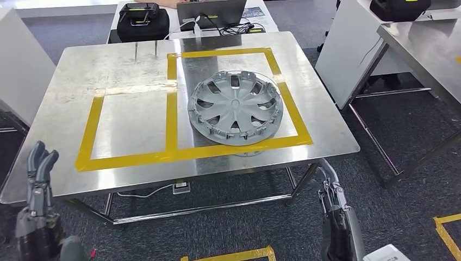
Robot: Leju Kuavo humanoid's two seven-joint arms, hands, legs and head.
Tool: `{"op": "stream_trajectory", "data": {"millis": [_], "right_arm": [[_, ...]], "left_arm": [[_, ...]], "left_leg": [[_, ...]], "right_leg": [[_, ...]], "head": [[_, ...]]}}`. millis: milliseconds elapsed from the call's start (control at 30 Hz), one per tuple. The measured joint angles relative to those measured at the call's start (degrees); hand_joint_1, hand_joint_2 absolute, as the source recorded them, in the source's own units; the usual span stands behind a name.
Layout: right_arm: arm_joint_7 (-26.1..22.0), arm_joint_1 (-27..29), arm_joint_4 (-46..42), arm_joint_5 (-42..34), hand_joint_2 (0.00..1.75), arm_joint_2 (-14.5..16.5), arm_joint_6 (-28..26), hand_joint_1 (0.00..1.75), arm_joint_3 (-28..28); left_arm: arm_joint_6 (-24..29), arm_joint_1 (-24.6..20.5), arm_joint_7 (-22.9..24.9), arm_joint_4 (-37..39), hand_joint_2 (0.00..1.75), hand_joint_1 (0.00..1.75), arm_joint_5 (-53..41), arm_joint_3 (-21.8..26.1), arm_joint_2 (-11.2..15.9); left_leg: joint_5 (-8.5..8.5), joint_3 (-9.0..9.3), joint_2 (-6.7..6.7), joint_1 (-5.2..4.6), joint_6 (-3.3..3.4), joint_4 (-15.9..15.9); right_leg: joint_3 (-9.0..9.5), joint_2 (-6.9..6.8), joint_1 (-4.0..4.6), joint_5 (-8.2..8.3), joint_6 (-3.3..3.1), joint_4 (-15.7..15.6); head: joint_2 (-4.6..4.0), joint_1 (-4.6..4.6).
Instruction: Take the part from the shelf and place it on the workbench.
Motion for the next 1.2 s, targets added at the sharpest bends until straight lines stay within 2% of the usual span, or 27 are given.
{"op": "stream_trajectory", "data": {"millis": [33, 67, 100, 167, 233, 300, 333, 400, 467, 500, 533, 567, 600, 667, 700, 733, 767, 833, 900, 967, 1000, 1033, 1067, 1100, 1133, 1167, 1200], "right_arm": [[-0.07, 0.06, 0.01, -0.10, 0.00, 0.00, -0.02, 0.00, 0.01], [-0.14, 0.08, 0.01, -0.16, 0.00, 0.00, -0.04, 0.00, 0.01], [-0.20, 0.08, 0.01, -0.20, 0.00, 0.00, -0.06, 0.00, 0.01], [-0.27, 0.06, 0.00, -0.19, 0.00, 0.00, -0.06, 0.00, 0.01], [-0.30, 0.03, -0.02, -0.08, 0.00, 0.00, -0.05, 0.00, 0.02], [-0.27, 0.04, -0.04, 0.06, 0.00, 0.00, -0.03, 0.00, 0.03], [-0.26, 0.06, -0.05, 0.10, 0.00, 0.00, -0.02, 0.00, 0.03], [-0.24, -0.02, -0.06, 0.14, 0.00, -0.01, -0.04, 0.00, 0.04], [-0.38, -0.12, -0.06, 0.16, 0.00, 0.01, -0.10, 0.00, 0.05], [-0.54, -0.12, -0.06, 0.16, 0.00, 0.02, -0.15, 0.00, 0.05], [-0.72, -0.09, -0.06, 0.16, 0.00, 0.02, -0.18, 0.00, 0.05], [-0.87, -0.06, -0.06, 0.17, 0.00, 0.02, -0.21, 0.00, 0.05], [-0.95, -0.04, -0.06, 0.19, 0.00, 0.02, -0.23, 0.00, 0.05], [-1.02, -0.06, -0.07, 0.25, 0.00, 0.02, -0.23, 0.00, 0.05], [-1.04, -0.07, -0.07, 0.27, 0.00, 0.03, -0.24, 0.00, 0.05], [-1.07, -0.07, -0.08, 0.28, 0.00, 0.03, -0.24, 0.00, 0.05], [-1.09, -0.06, -0.08, 0.29, 0.00, 0.03, -0.24, 0.00, 0.05], [-1.15, 0.04, -0.15, 0.29, 0.00, 0.05, -0.24, 0.00, 0.05], [-1.29, -0.04, -0.26, 0.25, 0.00, 0.11, -0.24, 0.00, 0.05], [-1.43, -0.22, -0.30, 0.12, 0.00, 0.16, -0.24, 0.00, 0.05], [-1.46, -0.25, -0.30, 0.04, 0.00, 0.19, -0.24, 0.00, 0.05], [-1.50, -0.24, -0.30, 0.01, 0.00, 0.20, -0.24, 0.00, 0.05], [-1.56, -0.20, -0.30, 0.05, 0.00, 0.22, -0.24, 0.00, 0.05], [-1.61, -0.18, -0.30, 0.13, 0.00, 0.25, -0.24, 0.00, 0.05], [-1.66, -0.14, -0.30, 0.25, 0.00, 0.28, -0.24, 0.00, 0.06], [-1.71, -0.10, -0.30, 0.37, 0.00, 0.33, -0.24, 0.00, 0.06], [-1.73, -0.11, -0.33, 0.48, 0.00, 0.37, -0.24, 0.00, 0.07]], "left_arm": [[0.00, 0.07, -0.35, 0.05, 0.00, 0.00, 0.75, 0.01, 0.01], [0.00, 0.15, -0.73, 0.10, 0.00, 0.00, 1.41, 0.03, 0.01], [0.00, 0.27, -1.09, 0.13, 0.00, 0.00, 1.89, 0.04, 0.01], [0.00, 0.56, -1.90, 0.15, 0.00, 0.00, 2.31, 0.07, -0.01], [0.00, 0.83, -3.17, 0.12, 0.00, 0.00, 2.92, 0.11, -0.09], [0.00, 0.96, -5.05, 0.06, 0.00, 0.00, 3.99, 0.19, -0.21], [0.00, 0.97, -5.89, 0.05, 0.00, 0.00, 4.48, 0.25, -0.32], [0.00, 1.03, -6.98, 0.03, 0.00, 0.00, 4.98, 0.36, -0.60], [0.00, 1.01, -7.36, 0.02, 0.00, 0.00, 4.87, 0.37, -0.73], [0.00, 0.88, -7.31, 0.02, 0.00, 0.00, 4.61, 0.27, -0.73], [0.00, 0.66, -7.08, 0.03, 0.00, 0.00, 4.24, 0.11, -0.72], [0.00, 0.37, -6.78, 0.03, 0.00, 0.00, 3.86, -0.10, -0.72], [0.00, 0.09, -6.50, 0.02, 0.00, 0.00, 3.52, -0.34, -0.72], [0.00, -0.28, -6.15, -0.06, 0.00, 0.00, 3.16, -0.75, -0.72], [0.00, -0.37, -6.10, -0.11, 0.00, 0.00, 3.08, -0.94, -0.71], [0.00, -0.43, -6.09, -0.16, 0.00, 0.00, 3.08, -1.12, -0.71], [0.00, -0.50, -6.14, -0.19, 0.00, 0.00, 3.15, -1.28, -0.71], [0.00, -0.74, -6.64, -0.26, 0.00, 0.00, 3.88, -1.45, -0.70], [0.00, -0.89, -7.85, -0.43, 0.00, 0.00, 5.29, -1.54, -0.66], [0.00, -0.88, -8.86, -0.58, 0.00, 0.00, 6.54, -1.71, -0.59], [0.00, -0.84, -9.05, -0.62, 0.00, 0.00, 6.85, -1.80, -0.55], [0.00, -0.64, -9.09, -0.62, 0.00, 0.00, 6.83, -1.86, -0.52], [0.00, -0.26, -9.11, -0.62, 0.00, 0.00, 6.59, -1.85, -0.54], [0.00, 0.23, -9.35, -0.61, 0.00, 0.00, 6.24, -1.72, -0.65], [0.00, 0.78, -9.95, -0.61, 0.00, 0.00, 5.84, -1.48, -0.86], [0.00, 1.28, -10.88, -0.60, 0.00, 0.00, 5.50, -1.14, -1.14], [0.00, 1.74, -12.03, -0.62, 0.00, 0.00, 5.21, -0.70, -1.51]], "left_leg": [[0.15, -0.38, 0.00, 0.14, -0.20, 1.02], [1.26, 0.22, -0.05, 0.28, -0.37, -0.01], [3.04, 1.78, -0.30, 0.46, -0.51, -2.92], [5.31, 5.38, -2.55, 0.90, -0.61, -9.75], [5.39, 6.99, -4.09, 0.95, -0.22, -12.56], [5.62, 7.06, -3.09, 0.79, 0.51, -12.67], [5.80, 7.03, -2.48, 0.83, 0.86, -12.83], [6.09, 7.01, -1.13, 1.02, 1.40, -13.14], [6.10, 6.83, 0.26, 0.86, 1.62, -13.15], [6.08, 6.75, 0.98, 0.80, 1.70, -13.13], [6.05, 6.72, 1.71, 0.76, 1.71, -13.12], [6.01, 6.74, 2.40, 0.74, 1.69, -13.11], [5.97, 6.81, 3.03, 0.74, 1.64, -13.11], [5.81, 6.99, 4.11, 0.60, 1.39, -13.11], [5.73, 7.07, 4.54, 0.53, 1.16, -13.12], [5.66, 7.13, 4.97, 0.46, 0.88, -13.13], [5.62, 7.22, 5.42, 0.45, 0.54, -13.22], [5.42, 7.52, 5.88, 0.61, -0.19, -13.32], [3.72, 6.67, 3.78, 0.72, -0.60, -11.00], [0.58, 3.53, 0.98, 0.73, -0.66, -4.51], [-0.63, 1.63, 0.40, 0.68, -0.67, -0.90], [-0.83, 0.29, 0.20, 0.67, -0.67, 1.33], [0.09, -0.25, 0.05, 0.66, -0.64, 1.63], [1.99, 0.25, -0.26, 0.69, -0.54, -0.33], [4.39, 1.55, -1.17, 0.77, -0.39, -3.92], [6.00, 2.98, -2.79, 0.93, -0.21, -7.57], [6.83, 4.16, -4.25, 1.07, -0.10, -10.41]], "right_leg": [[-0.13, 0.40, -0.05, -0.01, 0.08, 0.20], [-0.24, 0.87, -0.13, -0.07, 0.23, 0.47], [-0.36, 1.42, -0.23, -0.20, 0.45, 0.86], [-1.00, 2.51, -0.38, -0.68, 1.18, 2.08], [-2.00, 3.53, -0.52, -0.86, 2.05, 3.06], [-2.98, 4.53, -0.81, -0.54, 2.82, 3.19], [-3.49, 4.30, -0.87, -0.64, 3.13, 3.53], [-5.43, 2.30, -0.88, -2.45, 3.67, 6.81], [-8.71, -0.13, -1.02, -5.88, 4.17, 13.80], [-10.22, -0.67, -1.16, -7.10, 4.37, 17.09], [-10.91, -0.97, -1.27, -7.37, 4.48, 18.76], [-10.56, -1.23, -1.33, -6.62, 4.51, 18.33], [-9.09, -1.65, -1.35, -5.04, 4.44, 15.70], [-4.91, -3.73, -1.10, -2.07, 3.93, 7.85], [-3.43, -4.58, -0.88, -1.38, 3.58, 5.03], [-2.85, -5.08, -0.63, -1.27, 3.26, 3.53], [-2.93, -4.91, -0.40, -1.49, 2.96, 3.22], [-2.72, -3.69, -0.41, -1.20, 2.35, 2.67], [-1.59, -2.57, -0.71, -0.63, 1.63, 1.72], [-1.11, -1.39, -0.81, -0.22, 1.11, 1.39], [-1.16, -0.66, -0.76, -0.13, 0.96, 1.45], [-1.18, 0.13, -0.72, -0.14, 0.93, 1.50], [-1.16, 1.07, -0.69, -0.19, 0.95, 1.60], [-1.12, 2.01, -0.69, -0.29, 1.03, 1.76], [-1.13, 2.96, -0.72, -0.46, 1.15, 2.03], [-1.26, 3.83, -0.73, -0.68, 1.36, 2.40], [-1.54, 4.64, -0.79, -0.93, 1.68, 2.84]], "head": [[0.00, -0.21], [0.00, -0.39], [0.00, -0.58], [0.00, -1.00], [0.00, -1.16], [0.00, -1.13], [0.00, -1.08], [0.00, -0.49], [0.00, 0.33], [0.00, 0.60], [0.00, 0.75], [0.00, 0.91], [0.00, 1.10], [0.00, 1.43], [0.00, 1.46], [0.00, 1.45], [0.00, 1.40], [0.00, 1.38], [0.00, 0.97], [0.00, 0.13], [0.00, -0.25], [0.00, -0.49], [0.00, -0.73], [0.00, -0.96], [0.00, -1.24], [0.00, -1.49], [0.00, -1.60]]}}
